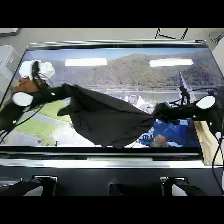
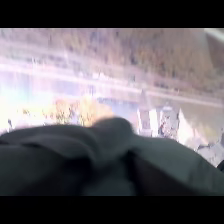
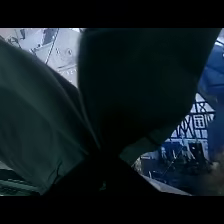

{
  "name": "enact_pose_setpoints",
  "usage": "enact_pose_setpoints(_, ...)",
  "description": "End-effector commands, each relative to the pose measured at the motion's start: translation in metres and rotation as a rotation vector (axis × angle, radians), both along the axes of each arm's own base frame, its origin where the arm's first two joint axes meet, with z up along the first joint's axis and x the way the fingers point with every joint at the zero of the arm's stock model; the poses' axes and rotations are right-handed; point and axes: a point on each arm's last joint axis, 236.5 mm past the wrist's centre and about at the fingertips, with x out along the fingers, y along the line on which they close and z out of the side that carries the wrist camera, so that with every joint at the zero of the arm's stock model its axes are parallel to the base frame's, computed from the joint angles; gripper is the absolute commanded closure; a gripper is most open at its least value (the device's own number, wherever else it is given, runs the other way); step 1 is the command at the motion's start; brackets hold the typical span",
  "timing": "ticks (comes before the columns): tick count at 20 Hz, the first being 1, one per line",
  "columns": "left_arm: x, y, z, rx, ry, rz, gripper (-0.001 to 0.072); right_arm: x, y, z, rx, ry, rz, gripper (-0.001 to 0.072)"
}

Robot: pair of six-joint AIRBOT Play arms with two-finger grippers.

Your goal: Fold the clothes and pants, and hang the long-sleeved shirts on hangers.

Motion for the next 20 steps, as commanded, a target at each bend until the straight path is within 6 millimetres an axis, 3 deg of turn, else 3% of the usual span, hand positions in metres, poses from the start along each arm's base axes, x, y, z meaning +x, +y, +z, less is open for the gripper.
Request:
enact_pose_setpoints(1,-0.019,-0.019,-0.041,0.011,0.168,-0.128,-0.0013,-0.003,0.001,-0.016,0.004,0.016,0.005,0.0670)
enact_pose_setpoints(3,-0.033,0.002,-0.024,0.011,0.234,-0.193,-0.0013,-0.002,0.000,-0.016,-0.004,0.004,0.014,0.0670)
enact_pose_setpoints(5,-0.062,0.024,-0.013,-0.037,0.377,-0.232,-0.0013,-0.001,-0.001,-0.016,-0.007,-0.001,0.012,0.0670)
enact_pose_setpoints(8,-0.118,0.029,-0.027,-0.078,0.564,-0.299,-0.0013,0.000,-0.001,-0.016,-0.008,-0.003,0.013,0.0670)
enact_pose_setpoints(10,-0.146,0.012,-0.056,-0.085,0.620,-0.298,-0.0013,0.000,-0.001,-0.016,-0.011,-0.007,0.021,0.0670)
enact_pose_setpoints(12,-0.178,-0.024,-0.090,-0.132,0.683,-0.297,0.0000,-0.001,0.000,-0.016,-0.013,-0.011,0.035,0.0670)
enact_pose_setpoints(13,-0.192,-0.042,-0.106,-0.149,0.705,-0.298,0.0096,-0.002,0.000,-0.016,-0.012,-0.009,0.036,0.0670)
enact_pose_setpoints(15,-0.212,-0.071,-0.133,-0.154,0.705,-0.279,0.0127,-0.004,0.001,-0.016,-0.009,-0.003,0.040,0.0670)
enact_pose_setpoints(20,-0.245,-0.111,-0.157,-0.122,0.711,-0.329,0.0127,-0.012,0.003,-0.017,-0.002,0.026,0.064,0.0670)
